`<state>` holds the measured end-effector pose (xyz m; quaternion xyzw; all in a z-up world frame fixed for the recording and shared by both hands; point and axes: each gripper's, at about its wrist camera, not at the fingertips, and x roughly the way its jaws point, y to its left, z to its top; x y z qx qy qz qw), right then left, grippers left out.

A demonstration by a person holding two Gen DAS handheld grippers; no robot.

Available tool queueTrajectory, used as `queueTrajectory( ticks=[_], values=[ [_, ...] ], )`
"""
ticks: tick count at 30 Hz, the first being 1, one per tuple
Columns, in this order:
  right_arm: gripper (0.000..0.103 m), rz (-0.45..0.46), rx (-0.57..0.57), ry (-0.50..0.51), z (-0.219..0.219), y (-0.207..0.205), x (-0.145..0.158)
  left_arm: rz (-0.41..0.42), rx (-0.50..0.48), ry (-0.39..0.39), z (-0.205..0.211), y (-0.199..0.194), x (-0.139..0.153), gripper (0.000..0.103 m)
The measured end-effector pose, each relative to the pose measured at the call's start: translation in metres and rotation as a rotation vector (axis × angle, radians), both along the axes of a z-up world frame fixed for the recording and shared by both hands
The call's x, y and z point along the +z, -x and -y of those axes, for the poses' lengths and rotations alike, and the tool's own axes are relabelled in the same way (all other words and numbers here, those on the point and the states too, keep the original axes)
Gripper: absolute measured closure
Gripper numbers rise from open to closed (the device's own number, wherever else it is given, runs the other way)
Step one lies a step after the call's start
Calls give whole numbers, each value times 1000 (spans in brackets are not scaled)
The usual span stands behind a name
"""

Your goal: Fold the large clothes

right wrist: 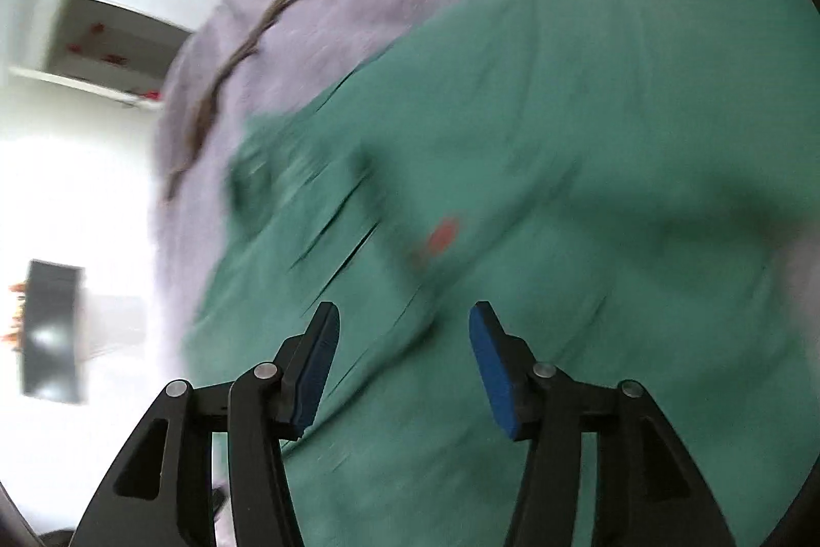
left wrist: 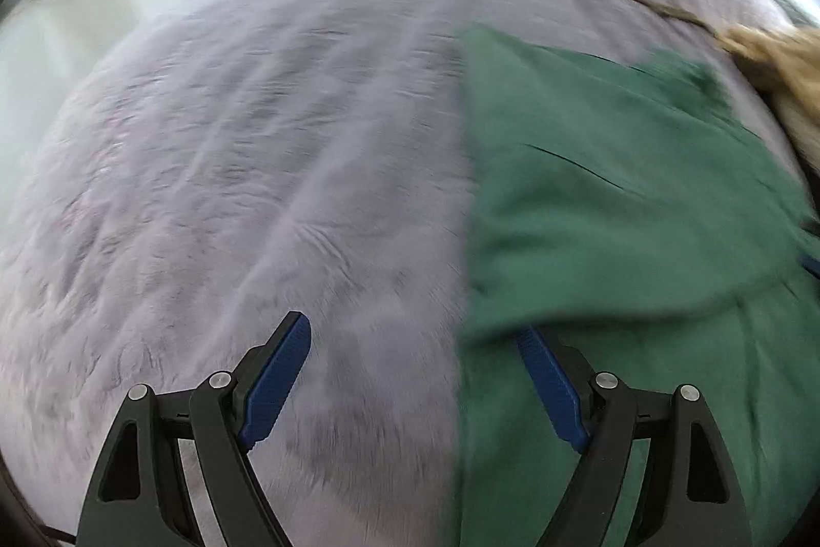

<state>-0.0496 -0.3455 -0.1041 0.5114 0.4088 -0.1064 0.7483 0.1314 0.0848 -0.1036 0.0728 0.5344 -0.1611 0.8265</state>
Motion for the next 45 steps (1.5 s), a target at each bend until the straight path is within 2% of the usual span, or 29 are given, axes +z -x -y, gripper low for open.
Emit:
queueTrajectory(
  ticks=[2,4,6,8,11,14,15,16,17,18,19,20,21,22,24,26,28,30,33,34,36,40,43,45],
  values=[
    [45,24,94,-92,-40,-10,-9,-28,-47,54,-9,1,16,19],
    [45,39,182,-170,-85,-30,-20,-34,-42,86,-14,-11,26,19],
    [45,53,246,-245,-136,-54,-36,-42,-11,131,-13,-41,29,19],
    [45,73,272,-313,-171,-76,-49,-66,-6,178,-2,-80,23,19],
    [45,86,287,-349,-212,-110,-64,-113,-43,190,27,-129,3,19],
    [46,92,251,-345,-229,-129,-71,-156,-86,190,53,-152,-12,19],
    [61,91,242,-352,-232,-129,-73,-171,-92,191,58,-154,-16,19],
    [83,87,232,-369,-237,-134,-75,-193,-101,195,64,-157,-20,26],
    [100,79,226,-388,-240,-140,-75,-216,-120,203,70,-159,-24,41],
    [101,94,230,-395,-242,-142,-74,-231,-138,196,75,-161,-25,80],
    [101,118,248,-400,-244,-145,-69,-231,-141,176,78,-161,-25,91],
    [101,140,271,-391,-248,-149,-64,-221,-137,185,76,-161,-22,92],
    [101,141,291,-375,-253,-152,-64,-211,-138,199,73,-162,-19,98],
    [101,127,306,-365,-258,-155,-67,-196,-143,206,71,-164,-16,98],
    [101,64,330,-359,-265,-159,-85,-166,-161,189,66,-168,-15,98],
    [101,-1,343,-320,-269,-157,-100,-170,-168,167,64,-171,-22,98],
    [99,0,367,-324,-268,-152,-93,-163,-166,151,64,-172,-29,98],
    [95,-25,456,-297,-266,-145,-77,-162,-149,153,62,-172,-32,97],
    [92,-2,502,-171,-239,-122,-45,-151,-130,162,59,-172,-28,97],
    [90,2,486,-119,-223,-114,-35,-141,-125,157,58,-171,-24,97],
    [78,-16,397,20,-176,-96,-13,-110,-119,137,56,-166,-12,97],
    [77,-69,227,247,-92,-78,14,-50,-120,118,52,-149,13,97],
    [77,-182,111,311,-45,-73,19,-15,-119,109,57,-130,27,97],
    [73,-208,46,280,-16,-61,17,-24,-118,122,62,-117,26,97]
  ],
)
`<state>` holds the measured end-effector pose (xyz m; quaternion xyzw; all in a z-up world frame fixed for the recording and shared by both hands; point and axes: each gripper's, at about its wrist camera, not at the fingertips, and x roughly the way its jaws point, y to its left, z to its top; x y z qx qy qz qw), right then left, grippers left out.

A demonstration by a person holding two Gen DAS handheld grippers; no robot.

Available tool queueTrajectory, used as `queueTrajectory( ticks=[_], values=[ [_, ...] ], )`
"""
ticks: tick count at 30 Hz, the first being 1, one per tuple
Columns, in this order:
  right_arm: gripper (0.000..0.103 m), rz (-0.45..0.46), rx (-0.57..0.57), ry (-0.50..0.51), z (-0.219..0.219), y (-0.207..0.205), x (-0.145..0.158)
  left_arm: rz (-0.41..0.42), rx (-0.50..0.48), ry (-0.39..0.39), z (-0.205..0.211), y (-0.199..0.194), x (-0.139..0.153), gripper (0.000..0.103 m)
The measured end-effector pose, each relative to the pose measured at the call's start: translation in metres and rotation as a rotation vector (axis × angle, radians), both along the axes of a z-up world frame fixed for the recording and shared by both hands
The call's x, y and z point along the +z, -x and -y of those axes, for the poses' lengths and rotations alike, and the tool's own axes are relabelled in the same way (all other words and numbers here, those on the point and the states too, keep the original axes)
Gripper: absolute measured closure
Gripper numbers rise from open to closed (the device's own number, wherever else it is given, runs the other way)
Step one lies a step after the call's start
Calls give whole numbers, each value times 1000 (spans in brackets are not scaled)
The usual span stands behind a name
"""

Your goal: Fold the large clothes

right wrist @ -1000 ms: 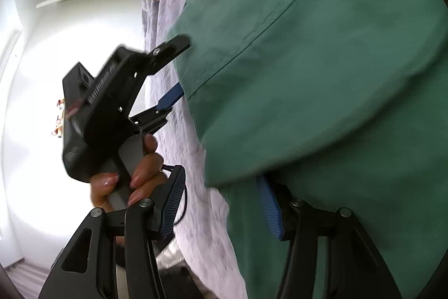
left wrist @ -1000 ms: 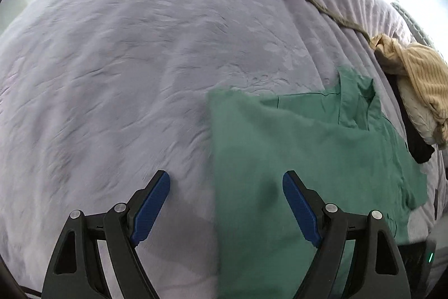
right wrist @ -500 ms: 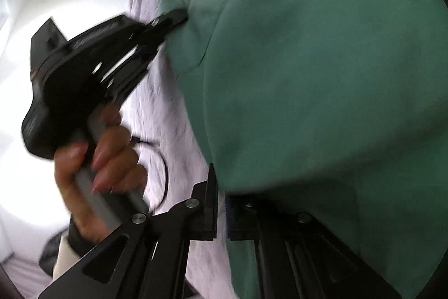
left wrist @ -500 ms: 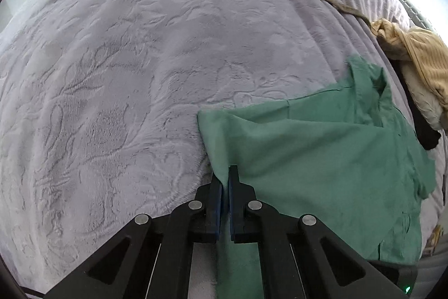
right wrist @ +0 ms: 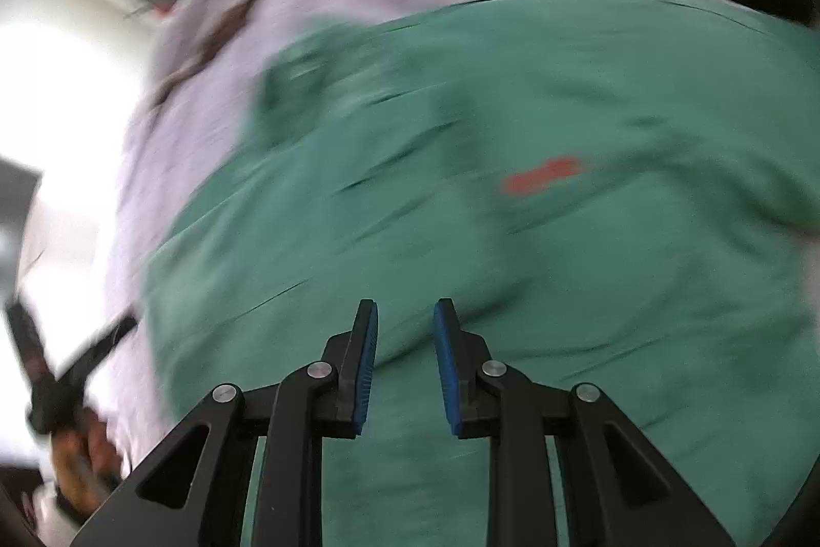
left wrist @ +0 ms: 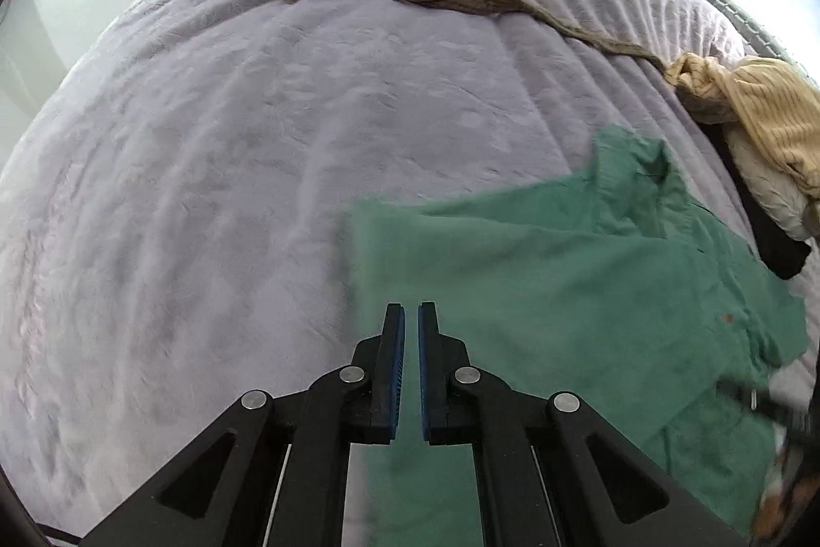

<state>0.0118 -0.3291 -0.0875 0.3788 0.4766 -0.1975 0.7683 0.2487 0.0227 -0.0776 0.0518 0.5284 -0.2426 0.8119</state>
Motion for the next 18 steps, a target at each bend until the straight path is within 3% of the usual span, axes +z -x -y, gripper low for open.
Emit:
queueTrajectory(
  ticks=[1,2,4,5,7,8,13,18],
  values=[
    [69,9,-26,-21,4,5,-7,-4,0,-9,3,5,-4,97],
    [59,19,-44,-45,9,5,-13,-3,5,-38,9,11,-11,97],
    [55,28,-49,-95,15,7,-26,-20,20,-68,11,15,-24,97],
    [56,49,-40,-138,18,4,-33,-44,38,-70,10,14,-33,97],
    [87,72,-44,-156,17,-6,-37,-64,69,-63,6,12,-41,97],
    [93,79,-47,-161,17,-11,-37,-70,85,-59,4,10,-45,97],
    [92,60,-97,-175,23,2,-50,-49,73,-91,6,11,-53,97],
    [84,-3,-52,-99,17,22,-28,-47,84,-136,7,15,-45,97]
  ],
)
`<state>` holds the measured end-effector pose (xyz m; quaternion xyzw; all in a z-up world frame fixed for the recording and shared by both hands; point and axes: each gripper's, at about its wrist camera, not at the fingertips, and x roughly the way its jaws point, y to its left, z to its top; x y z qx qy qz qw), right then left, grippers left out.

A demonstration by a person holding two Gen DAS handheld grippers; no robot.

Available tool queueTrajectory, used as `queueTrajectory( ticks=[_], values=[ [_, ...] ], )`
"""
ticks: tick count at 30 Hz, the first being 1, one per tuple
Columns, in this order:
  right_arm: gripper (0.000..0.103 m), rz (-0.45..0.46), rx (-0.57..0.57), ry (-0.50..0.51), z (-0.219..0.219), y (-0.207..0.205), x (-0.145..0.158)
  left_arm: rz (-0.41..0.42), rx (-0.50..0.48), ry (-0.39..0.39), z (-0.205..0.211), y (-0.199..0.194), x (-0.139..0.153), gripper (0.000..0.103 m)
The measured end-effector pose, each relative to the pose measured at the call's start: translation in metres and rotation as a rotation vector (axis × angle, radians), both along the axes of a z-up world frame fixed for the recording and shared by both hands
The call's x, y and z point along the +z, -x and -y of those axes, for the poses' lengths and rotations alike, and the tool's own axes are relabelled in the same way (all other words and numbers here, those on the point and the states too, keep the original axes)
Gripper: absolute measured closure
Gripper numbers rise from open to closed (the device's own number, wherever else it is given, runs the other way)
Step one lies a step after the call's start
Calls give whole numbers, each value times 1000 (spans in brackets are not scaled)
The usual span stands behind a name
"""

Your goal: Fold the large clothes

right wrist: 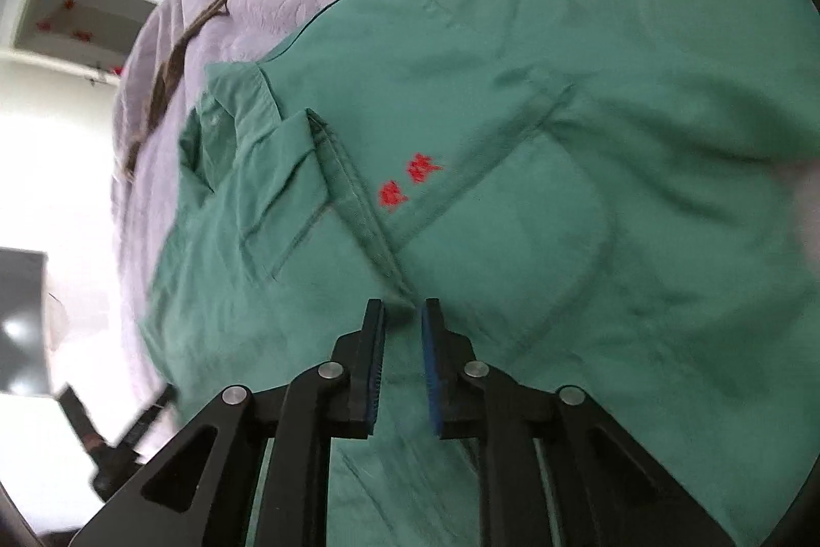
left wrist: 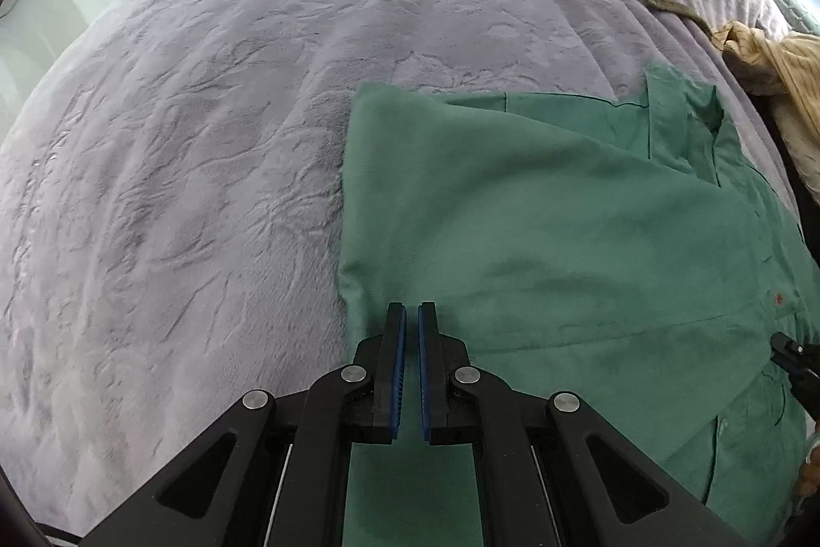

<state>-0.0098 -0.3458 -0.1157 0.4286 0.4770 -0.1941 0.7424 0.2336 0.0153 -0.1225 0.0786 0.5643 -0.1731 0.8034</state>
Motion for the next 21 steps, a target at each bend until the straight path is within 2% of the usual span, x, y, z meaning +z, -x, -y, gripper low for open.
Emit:
queueTrajectory(
  ticks=[1,2,3,5,10,12,14,17,21],
  values=[
    [84,-8,22,7,-4,5,4,10,-8,-18,1,4,4,97],
    [76,-12,35,13,-6,15,8,15,-15,-30,2,7,7,97],
    [63,-20,45,20,-10,21,11,19,-26,-41,3,13,10,97],
    [52,-33,58,32,-17,32,16,12,-51,-38,3,25,17,97],
    [50,-45,63,32,-27,55,22,-24,-86,-30,5,57,24,97],
    [41,-42,61,15,-28,61,23,-38,-102,-39,9,74,26,97],
    [41,-35,59,10,-29,67,24,-58,-123,-42,15,90,26,97],
    [28,-23,55,5,-27,76,27,-98,-120,-58,27,104,23,97],
    [23,-10,50,5,-22,87,32,-120,-135,-64,40,124,18,97]
  ],
)
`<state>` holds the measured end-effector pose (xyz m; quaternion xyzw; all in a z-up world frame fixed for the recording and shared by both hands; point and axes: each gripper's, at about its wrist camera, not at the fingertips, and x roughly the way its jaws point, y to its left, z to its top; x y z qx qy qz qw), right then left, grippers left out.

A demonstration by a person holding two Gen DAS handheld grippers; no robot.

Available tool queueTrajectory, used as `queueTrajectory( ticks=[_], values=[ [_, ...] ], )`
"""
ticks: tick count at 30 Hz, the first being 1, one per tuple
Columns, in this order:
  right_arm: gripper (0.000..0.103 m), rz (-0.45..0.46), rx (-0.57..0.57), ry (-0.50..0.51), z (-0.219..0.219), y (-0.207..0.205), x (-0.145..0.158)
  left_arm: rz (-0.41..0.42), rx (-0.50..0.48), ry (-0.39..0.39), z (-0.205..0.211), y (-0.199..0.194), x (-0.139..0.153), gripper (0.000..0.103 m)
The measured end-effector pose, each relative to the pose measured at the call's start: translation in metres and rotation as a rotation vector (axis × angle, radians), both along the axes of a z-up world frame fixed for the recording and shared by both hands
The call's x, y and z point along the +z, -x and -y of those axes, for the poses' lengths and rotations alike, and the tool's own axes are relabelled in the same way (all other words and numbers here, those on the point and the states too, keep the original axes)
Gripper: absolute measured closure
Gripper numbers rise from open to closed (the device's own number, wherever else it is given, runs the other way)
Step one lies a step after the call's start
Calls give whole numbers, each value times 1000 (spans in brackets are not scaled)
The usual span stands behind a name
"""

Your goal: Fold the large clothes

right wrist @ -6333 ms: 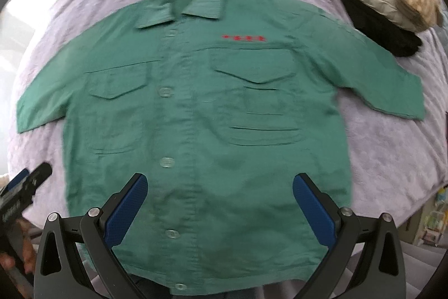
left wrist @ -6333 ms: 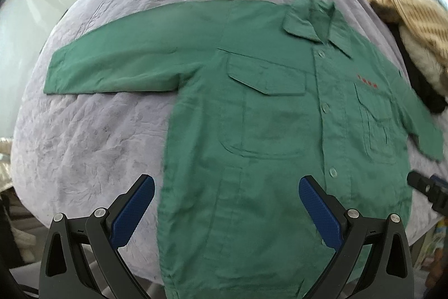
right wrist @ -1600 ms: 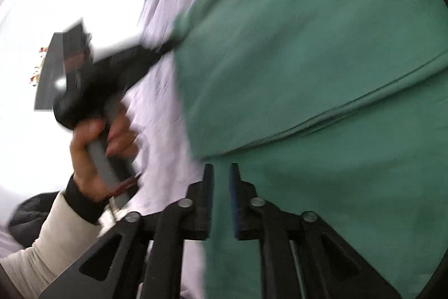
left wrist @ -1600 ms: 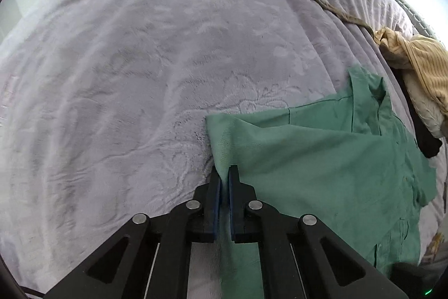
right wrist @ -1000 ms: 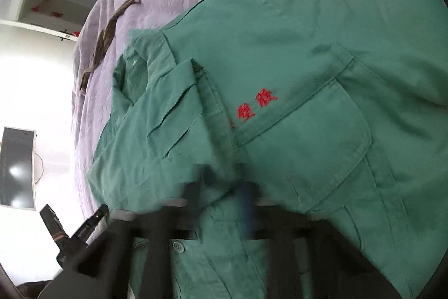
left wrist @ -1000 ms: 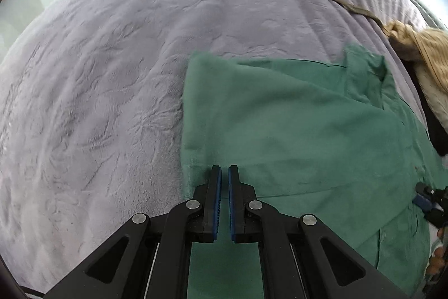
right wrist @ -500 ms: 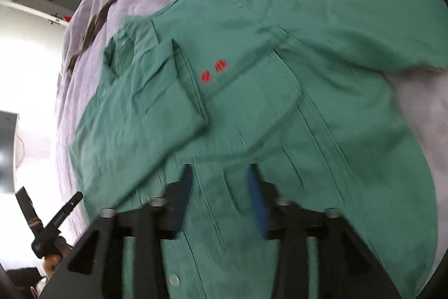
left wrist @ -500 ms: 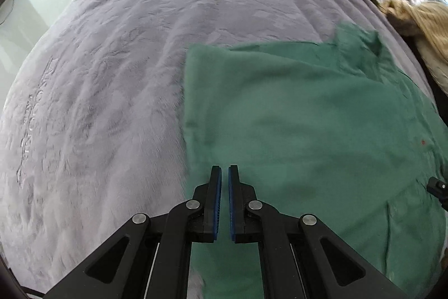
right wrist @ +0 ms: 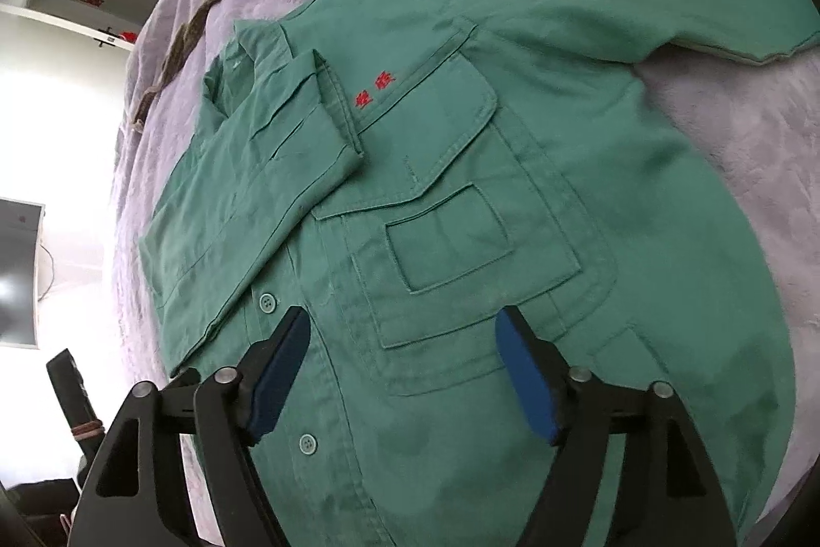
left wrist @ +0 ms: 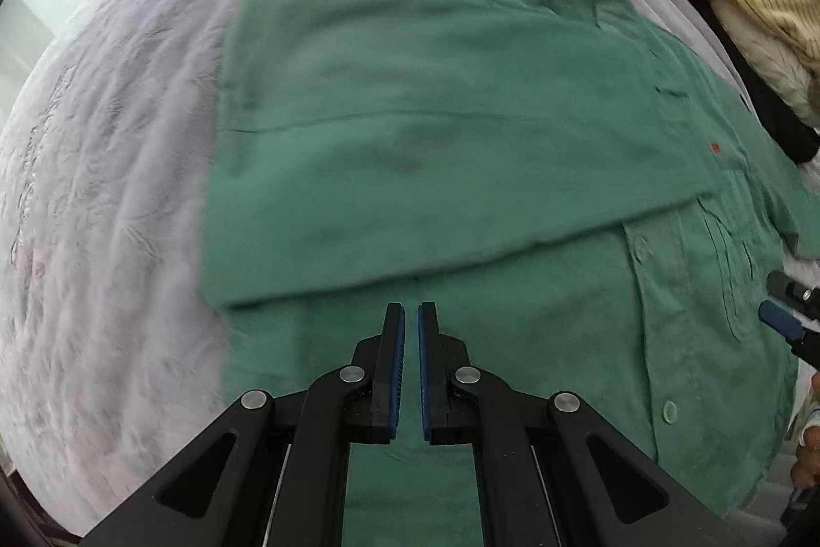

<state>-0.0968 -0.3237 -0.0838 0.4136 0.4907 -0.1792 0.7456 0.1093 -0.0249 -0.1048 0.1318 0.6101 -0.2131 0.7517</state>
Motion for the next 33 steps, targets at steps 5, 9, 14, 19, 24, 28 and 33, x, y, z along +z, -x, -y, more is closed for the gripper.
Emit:
queueTrajectory(
  ticks=[5,9,14,19,24,28,33],
  values=[
    [21,18,-8,-8,12,14,3,-6,-33,-30,22,16,-5,97],
    [21,45,-40,-24,26,25,3,-12,-53,-43,38,23,-9,97],
    [18,77,-72,-15,44,35,4,4,-51,-42,56,28,-8,79],
    [18,100,-76,-4,62,40,6,55,-45,-24,77,33,-2,1],
    [17,142,-118,-22,88,50,7,61,-89,-25,117,33,-7,1],
    [17,175,-178,-14,114,64,8,47,-90,-13,143,31,-6,1],
    [0,188,-315,-33,161,91,3,-5,-81,7,167,30,-16,1]
  ],
)
